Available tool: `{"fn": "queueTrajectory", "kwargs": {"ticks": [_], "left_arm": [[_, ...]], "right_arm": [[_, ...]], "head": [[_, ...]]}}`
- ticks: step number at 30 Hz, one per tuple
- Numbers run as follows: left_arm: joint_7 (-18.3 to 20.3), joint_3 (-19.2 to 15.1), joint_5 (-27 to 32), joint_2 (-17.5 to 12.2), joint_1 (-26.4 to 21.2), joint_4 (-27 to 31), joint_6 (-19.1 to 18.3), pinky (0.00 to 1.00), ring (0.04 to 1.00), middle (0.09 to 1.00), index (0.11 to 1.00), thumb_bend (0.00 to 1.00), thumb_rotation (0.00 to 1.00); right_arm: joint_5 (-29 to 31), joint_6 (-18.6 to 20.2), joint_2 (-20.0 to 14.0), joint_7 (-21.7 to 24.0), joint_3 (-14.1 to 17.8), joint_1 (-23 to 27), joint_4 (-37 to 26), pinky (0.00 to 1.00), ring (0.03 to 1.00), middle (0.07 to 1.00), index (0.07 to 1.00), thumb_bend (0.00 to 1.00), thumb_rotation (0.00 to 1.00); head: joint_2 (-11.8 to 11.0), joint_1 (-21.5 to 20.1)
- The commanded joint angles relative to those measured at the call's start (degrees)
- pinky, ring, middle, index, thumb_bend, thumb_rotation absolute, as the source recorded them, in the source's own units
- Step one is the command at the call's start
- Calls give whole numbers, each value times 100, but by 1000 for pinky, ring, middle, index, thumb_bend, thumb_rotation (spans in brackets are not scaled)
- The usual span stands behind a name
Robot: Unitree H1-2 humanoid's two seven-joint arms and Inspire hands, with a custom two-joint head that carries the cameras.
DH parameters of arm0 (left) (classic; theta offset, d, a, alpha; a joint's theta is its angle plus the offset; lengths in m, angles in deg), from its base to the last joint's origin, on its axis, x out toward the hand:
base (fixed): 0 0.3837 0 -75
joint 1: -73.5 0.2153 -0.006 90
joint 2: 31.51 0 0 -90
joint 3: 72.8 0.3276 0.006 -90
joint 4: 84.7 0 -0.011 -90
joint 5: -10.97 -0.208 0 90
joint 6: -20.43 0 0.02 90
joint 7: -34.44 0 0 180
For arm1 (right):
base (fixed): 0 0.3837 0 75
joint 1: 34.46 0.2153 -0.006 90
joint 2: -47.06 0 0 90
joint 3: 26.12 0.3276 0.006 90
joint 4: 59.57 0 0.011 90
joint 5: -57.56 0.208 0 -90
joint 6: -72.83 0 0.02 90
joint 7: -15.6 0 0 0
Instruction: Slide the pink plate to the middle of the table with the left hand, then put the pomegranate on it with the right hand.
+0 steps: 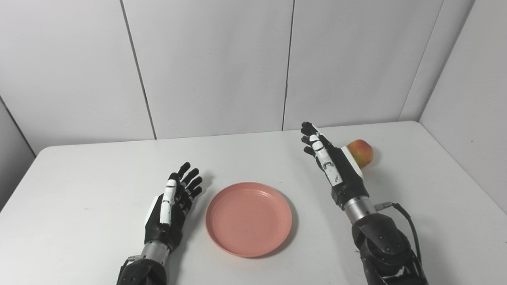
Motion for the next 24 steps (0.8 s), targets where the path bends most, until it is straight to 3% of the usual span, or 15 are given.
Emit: {"fn": "queueTrajectory", "kwargs": {"ticks": [1, 3, 4, 9, 13, 18, 24], "left_arm": [[18, -68, 34, -73, 67, -294, -39, 943, 930, 934, 924, 397, 1000], [69, -90, 63, -89, 61, -376, 36, 946, 930, 932, 925, 397, 1000], [90, -98, 75, -95, 58, -408, 60, 950, 931, 932, 926, 395, 1000], [180, -134, 147, -149, 37, -538, 106, 958, 935, 932, 925, 385, 1000], [205, -171, 187, -173, 30, -576, 97, 954, 935, 932, 923, 371, 1000], [214, -202, 184, -199, 16, -639, 125, 946, 925, 924, 914, 357, 1000], [243, -220, 260, -236, 15, -621, 55, 957, 932, 933, 922, 348, 1000]], "right_arm": [[-260, -39, -162, -26, -28, 332, -297, 873, 899, 903, 886, 396, 959], [-477, 14, -267, -31, -49, 381, -369, 849, 889, 899, 875, 424, 908], [-572, 42, -314, -30, -55, 401, -403, 837, 886, 900, 884, 443, 836], [-1300, 119, -656, -28, -163, 527, -514, 800, 867, 886, 887, 493, 793], [-1661, 170, -892, -22, -99, 632, -554, 764, 843, 878, 878, 604, 660], [-2156, 217, -1146, -59, -26, 755, -544, 814, 860, 871, 886, 763, 511], [-2663, 178, -1562, -7, 63, 871, -511, 820, 884, 901, 912, 841, 447]], "head": [[-55, -93], [-104, -156], [-104, -156], [-203, -357], [-236, -435], [-289, -519], [-311, -572]]}}
